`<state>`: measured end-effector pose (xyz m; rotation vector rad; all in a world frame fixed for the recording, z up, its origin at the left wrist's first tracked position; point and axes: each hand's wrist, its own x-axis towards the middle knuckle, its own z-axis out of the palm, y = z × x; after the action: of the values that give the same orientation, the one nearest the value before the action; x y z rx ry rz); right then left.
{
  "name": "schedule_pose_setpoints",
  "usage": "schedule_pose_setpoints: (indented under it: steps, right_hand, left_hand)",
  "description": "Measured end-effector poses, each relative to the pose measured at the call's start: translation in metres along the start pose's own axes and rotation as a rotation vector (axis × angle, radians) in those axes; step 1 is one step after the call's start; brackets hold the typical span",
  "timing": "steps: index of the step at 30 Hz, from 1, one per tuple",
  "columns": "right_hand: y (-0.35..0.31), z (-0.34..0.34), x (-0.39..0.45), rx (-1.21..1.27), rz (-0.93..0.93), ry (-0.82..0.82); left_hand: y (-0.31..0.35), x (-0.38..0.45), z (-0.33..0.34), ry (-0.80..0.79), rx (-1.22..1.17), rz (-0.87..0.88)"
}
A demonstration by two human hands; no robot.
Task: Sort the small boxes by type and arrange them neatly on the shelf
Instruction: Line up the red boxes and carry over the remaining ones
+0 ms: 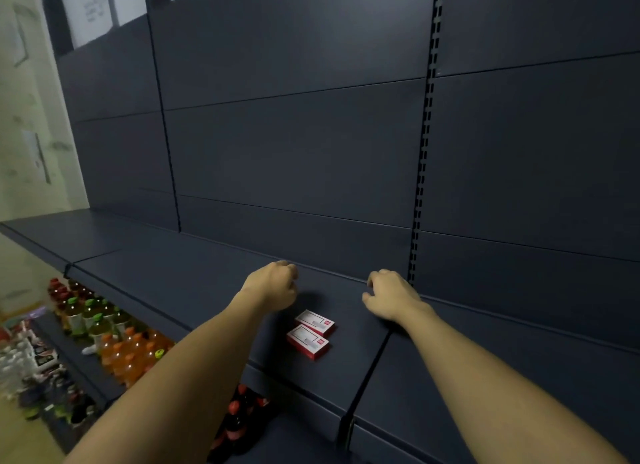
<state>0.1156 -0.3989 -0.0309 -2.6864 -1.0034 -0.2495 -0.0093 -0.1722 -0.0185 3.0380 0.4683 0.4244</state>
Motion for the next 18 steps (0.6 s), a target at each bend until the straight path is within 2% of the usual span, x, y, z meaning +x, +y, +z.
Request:
schedule_pose_setpoints:
  steps: [9, 18]
  right_hand:
    - [-0.016, 0.008, 0.004, -0.005, 0.091, 0.013]
    - [-0.047, 0.008, -0.027, 0.029, 0.275, 0.024]
  left_hand:
    - [-0.023, 0.026, 0.013, -0.043, -0.098, 0.087]
    - [-0.034, 0.035, 0.014, -0.156, -0.178, 0.374]
